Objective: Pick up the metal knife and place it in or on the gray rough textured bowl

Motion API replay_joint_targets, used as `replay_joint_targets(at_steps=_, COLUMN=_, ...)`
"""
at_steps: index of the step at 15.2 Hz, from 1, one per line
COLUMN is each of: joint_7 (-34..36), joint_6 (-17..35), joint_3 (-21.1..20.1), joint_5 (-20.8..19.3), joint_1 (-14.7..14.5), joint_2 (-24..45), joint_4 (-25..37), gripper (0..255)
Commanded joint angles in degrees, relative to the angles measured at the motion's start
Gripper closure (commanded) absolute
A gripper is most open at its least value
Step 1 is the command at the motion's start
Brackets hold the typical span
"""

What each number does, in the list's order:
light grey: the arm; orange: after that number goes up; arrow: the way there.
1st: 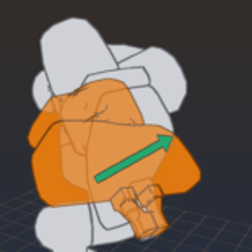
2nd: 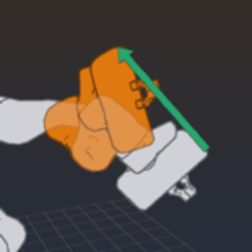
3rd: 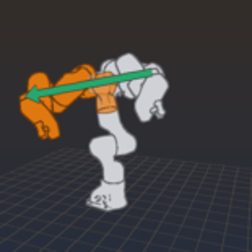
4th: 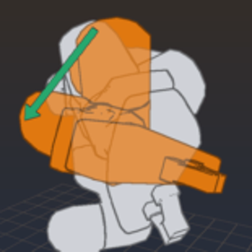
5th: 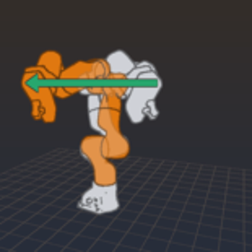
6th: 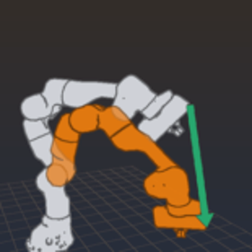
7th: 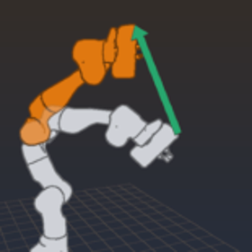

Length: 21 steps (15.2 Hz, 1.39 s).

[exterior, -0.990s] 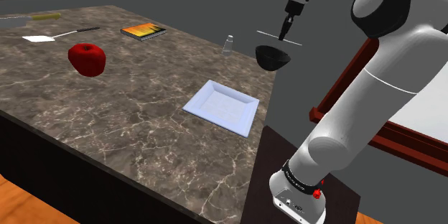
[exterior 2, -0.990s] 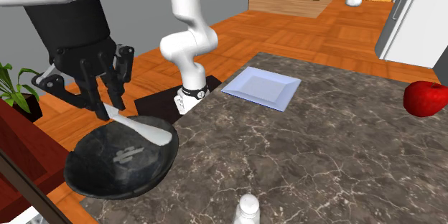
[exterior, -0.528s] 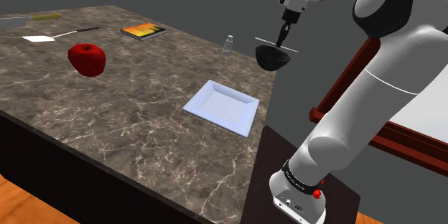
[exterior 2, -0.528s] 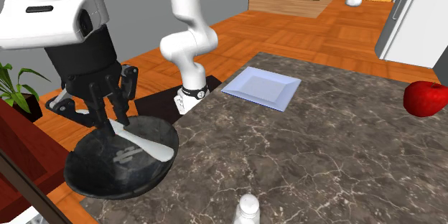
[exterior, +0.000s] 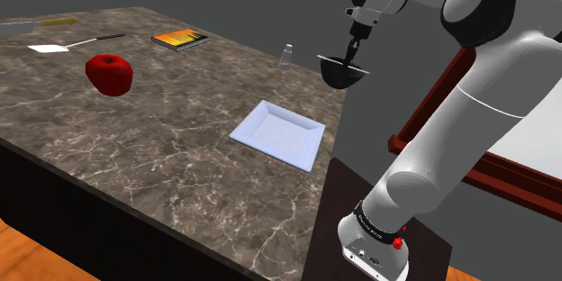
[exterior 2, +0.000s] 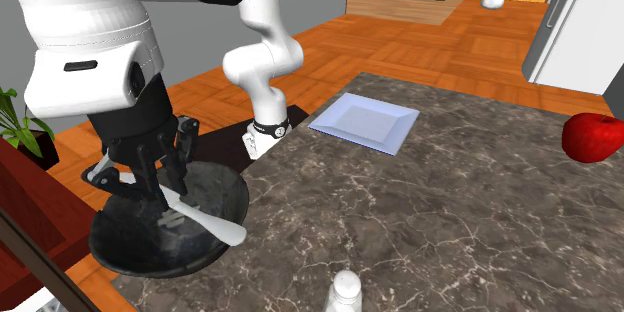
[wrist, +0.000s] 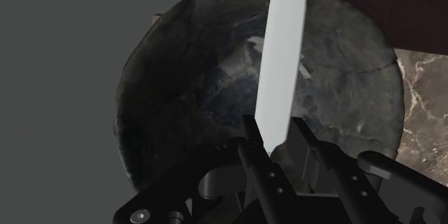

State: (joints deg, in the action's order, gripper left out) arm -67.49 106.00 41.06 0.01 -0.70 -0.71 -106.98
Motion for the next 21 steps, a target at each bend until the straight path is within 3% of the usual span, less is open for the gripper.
replay_joint_targets(at_steps=1, joint_7=0.0, joint_6=0.2, joint_3=0.0, joint_5=0.0, joint_1=0.0, joint_2=0.0, joint_4=-0.2, gripper=255)
replay_joint_targets(at_steps=5, joint_7=0.0, joint_6=0.2, joint_3=0.0, joint_5=0.0, joint_1=0.0, joint_2=0.0, joint_4=-0.2, gripper=255)
replay_joint_targets(at_steps=6, joint_7=0.0, joint_6=0.2, joint_3=0.0, joint_5=0.0, joint_1=0.0, joint_2=0.0, joint_4=-0.2, gripper=0)
replay_joint_targets(at_steps=11, joint_7=0.0, joint_6=0.2, joint_3=0.0, joint_5=0.0, joint_1=0.0, joint_2=0.0, joint_4=-0.2, gripper=0)
replay_joint_targets(at_steps=15, joint_7=0.0, joint_6=-7.1, joint_3=0.0, joint_5=-0.1, joint_1=0.0, joint_2=-0.1, joint_4=7.0, gripper=0)
replay_joint_targets(at_steps=21, joint_7=0.0, joint_6=-7.1, joint_3=0.0, joint_5=-0.1, joint_1=0.0, joint_2=-0.1, joint_4=7.0, gripper=0)
